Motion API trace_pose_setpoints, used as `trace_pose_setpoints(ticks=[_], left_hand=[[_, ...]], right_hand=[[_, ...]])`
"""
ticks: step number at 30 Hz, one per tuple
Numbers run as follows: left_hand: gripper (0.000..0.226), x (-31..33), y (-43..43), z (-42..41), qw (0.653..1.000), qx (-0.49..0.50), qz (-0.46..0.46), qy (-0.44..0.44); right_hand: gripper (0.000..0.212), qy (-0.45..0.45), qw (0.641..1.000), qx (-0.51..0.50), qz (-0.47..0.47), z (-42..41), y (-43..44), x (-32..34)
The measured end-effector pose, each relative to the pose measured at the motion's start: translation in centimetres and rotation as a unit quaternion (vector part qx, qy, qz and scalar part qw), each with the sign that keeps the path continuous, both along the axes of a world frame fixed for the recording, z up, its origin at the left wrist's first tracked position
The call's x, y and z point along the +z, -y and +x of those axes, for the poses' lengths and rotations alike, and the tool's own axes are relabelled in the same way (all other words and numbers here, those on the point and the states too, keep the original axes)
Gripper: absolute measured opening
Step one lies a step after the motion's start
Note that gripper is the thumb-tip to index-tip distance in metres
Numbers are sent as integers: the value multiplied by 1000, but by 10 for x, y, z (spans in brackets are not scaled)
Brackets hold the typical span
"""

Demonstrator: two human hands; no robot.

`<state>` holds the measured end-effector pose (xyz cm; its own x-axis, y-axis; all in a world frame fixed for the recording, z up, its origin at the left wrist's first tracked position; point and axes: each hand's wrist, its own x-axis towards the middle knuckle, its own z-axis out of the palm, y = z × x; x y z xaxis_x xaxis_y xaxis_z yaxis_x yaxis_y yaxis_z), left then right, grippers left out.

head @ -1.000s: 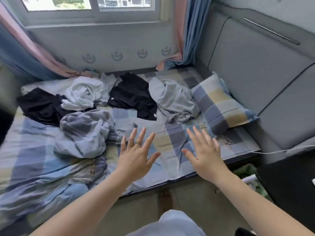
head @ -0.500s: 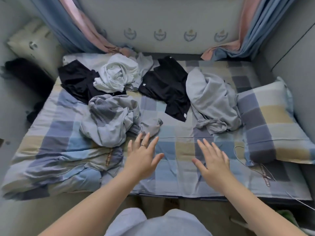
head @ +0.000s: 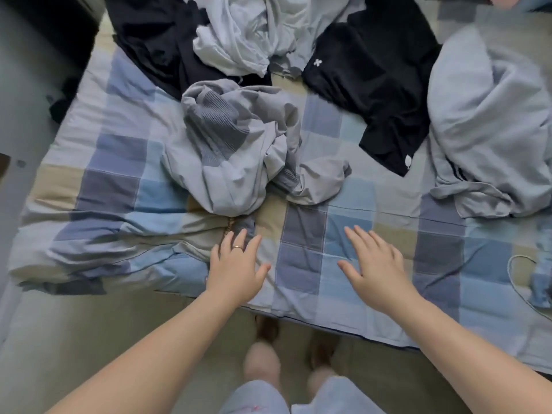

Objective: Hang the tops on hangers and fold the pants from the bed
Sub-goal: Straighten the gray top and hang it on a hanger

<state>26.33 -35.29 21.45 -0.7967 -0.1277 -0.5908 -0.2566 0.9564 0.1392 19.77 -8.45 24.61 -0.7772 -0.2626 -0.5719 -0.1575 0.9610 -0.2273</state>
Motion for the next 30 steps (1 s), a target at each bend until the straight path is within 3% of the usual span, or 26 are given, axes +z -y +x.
trace_pose_setpoints(ticks=[10, 18, 23, 27, 30], left_hand=[[75, -190, 33, -83, 994, -69, 66, 52], [90, -289, 49, -165, 994, -79, -7, -78], [89, -314, 50, -194, 992, -47, -3, -119], [85, -305, 21, -174, 996, -9, -9, -91], [60, -280, 0, -135, 995, -17, -2, -96]], right_hand=[[69, 20, 999, 23, 28, -93, 98, -212], [90, -7, 998, 37, 43, -169, 140, -328], [44, -156, 988, -6, 19, -186, 143, -354], [10, -108, 991, -23, -71, -163, 135, -332], [12, -27, 990, -54, -127, -118, 117, -290]])
